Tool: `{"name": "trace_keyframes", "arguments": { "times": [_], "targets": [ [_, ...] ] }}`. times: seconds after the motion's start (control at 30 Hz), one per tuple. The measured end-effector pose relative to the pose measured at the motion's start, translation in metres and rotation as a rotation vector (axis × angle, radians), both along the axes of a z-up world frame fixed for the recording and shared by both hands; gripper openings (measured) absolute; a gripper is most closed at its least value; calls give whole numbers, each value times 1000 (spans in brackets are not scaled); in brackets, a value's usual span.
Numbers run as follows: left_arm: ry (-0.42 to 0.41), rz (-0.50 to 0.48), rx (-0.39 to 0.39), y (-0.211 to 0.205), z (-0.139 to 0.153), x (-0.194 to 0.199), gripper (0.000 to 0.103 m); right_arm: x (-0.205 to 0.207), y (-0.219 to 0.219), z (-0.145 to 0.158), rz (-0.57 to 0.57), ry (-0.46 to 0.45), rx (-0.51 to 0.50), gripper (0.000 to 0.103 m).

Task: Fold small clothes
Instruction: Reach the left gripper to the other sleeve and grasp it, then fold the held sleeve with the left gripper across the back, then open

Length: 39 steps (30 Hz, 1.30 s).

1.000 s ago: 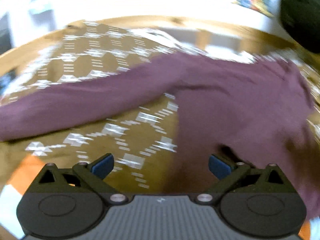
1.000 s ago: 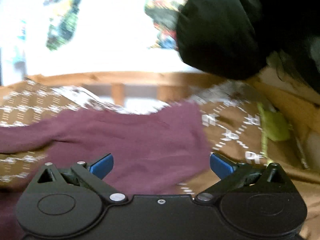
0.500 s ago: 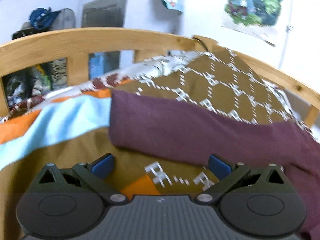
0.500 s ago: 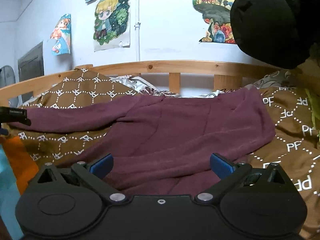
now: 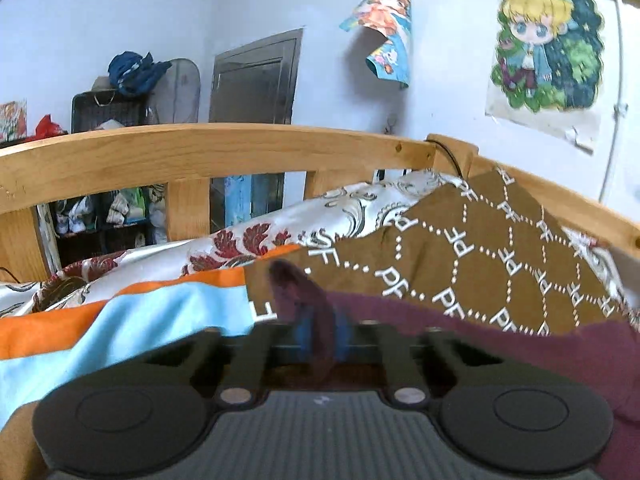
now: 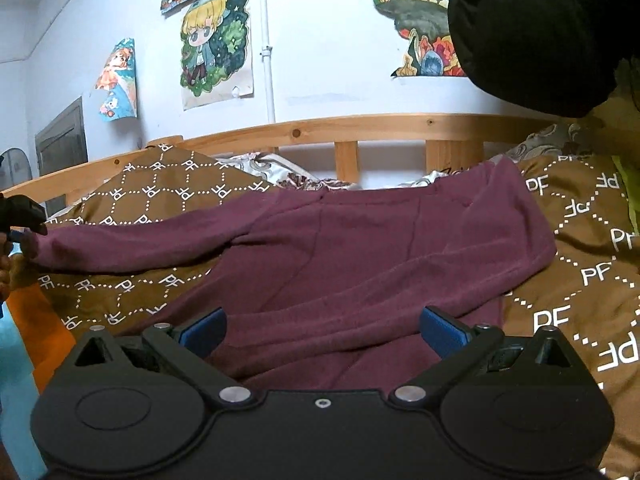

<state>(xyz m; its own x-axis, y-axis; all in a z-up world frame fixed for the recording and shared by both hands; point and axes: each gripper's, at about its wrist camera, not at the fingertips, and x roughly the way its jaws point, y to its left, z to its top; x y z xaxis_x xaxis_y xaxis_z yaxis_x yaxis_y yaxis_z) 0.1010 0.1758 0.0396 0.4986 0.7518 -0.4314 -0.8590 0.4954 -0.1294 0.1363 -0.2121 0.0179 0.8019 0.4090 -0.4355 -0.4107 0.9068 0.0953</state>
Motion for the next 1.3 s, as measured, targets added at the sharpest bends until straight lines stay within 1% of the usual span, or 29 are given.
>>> {"name": "trace_keyframes", "arguments": {
  "times": [0.07,0.13,0.23,0.3,0.37,0.43,0.47,0.57,0.63,0.7,0.83,0.93,1.03,1.17,1.23,1.3],
  "targets": [
    [-24,-3,23,-2,8,-1,2,-1,0,1,-2,-6,-2,102],
    [-58,-29,71,-9,17,-3,1,-1,-2,2,-7,-11,2,103],
    [-104,-100,142,-22,32,2,1,-1,-5,3,-19,-12,12,102],
    [-116,-143,167,-30,40,8,1,0,-5,3,-22,-7,15,102],
    [-97,-176,165,-35,45,14,1,-1,-5,3,-25,-9,10,103],
    [-61,-211,156,-42,40,13,1,-1,-6,5,-30,-13,10,102],
    [-57,-216,143,-44,36,11,1,-2,-6,6,-34,-17,11,102],
    [-70,-247,112,-49,26,6,1,-3,-9,7,-45,-24,12,103],
    [-81,-270,125,-55,26,6,1,-2,-9,6,-50,-13,15,102],
    [-108,-309,146,-61,34,10,1,0,-8,4,-58,0,12,102],
    [-168,-427,194,-77,56,30,1,3,-11,1,-107,28,-8,102],
    [-205,-511,241,-98,72,49,1,6,-17,0,-152,37,-15,103],
    [-238,-625,268,-126,83,62,1,9,-26,-1,-191,41,-11,103],
    [-246,-815,274,-167,86,76,1,11,-38,0,-234,32,-13,103],
    [-236,-914,281,-188,81,79,1,12,-42,0,-253,26,-21,103],
    [-223,-998,305,-211,75,77,1,13,-47,1,-278,17,-31,102]
  ]
}}
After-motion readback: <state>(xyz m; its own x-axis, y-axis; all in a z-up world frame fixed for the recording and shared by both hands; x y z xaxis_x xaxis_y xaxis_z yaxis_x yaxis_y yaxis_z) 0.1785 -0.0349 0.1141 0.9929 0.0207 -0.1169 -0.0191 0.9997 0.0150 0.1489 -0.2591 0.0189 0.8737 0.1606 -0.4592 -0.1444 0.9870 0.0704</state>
